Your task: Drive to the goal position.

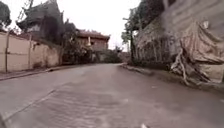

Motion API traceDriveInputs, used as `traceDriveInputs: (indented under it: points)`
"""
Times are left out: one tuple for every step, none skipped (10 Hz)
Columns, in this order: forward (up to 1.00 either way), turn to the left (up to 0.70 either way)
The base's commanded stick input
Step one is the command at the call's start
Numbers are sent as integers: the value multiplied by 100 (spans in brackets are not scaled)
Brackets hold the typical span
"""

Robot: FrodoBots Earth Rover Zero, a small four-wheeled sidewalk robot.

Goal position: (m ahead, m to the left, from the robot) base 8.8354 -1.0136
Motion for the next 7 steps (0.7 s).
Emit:
traceDriveInputs:
  points:
    - [100, 0]
    - [100, 0]
    - [100, 0]
    - [100, 0]
    - [100, 0]
    - [100, 0]
    - [100, 0]
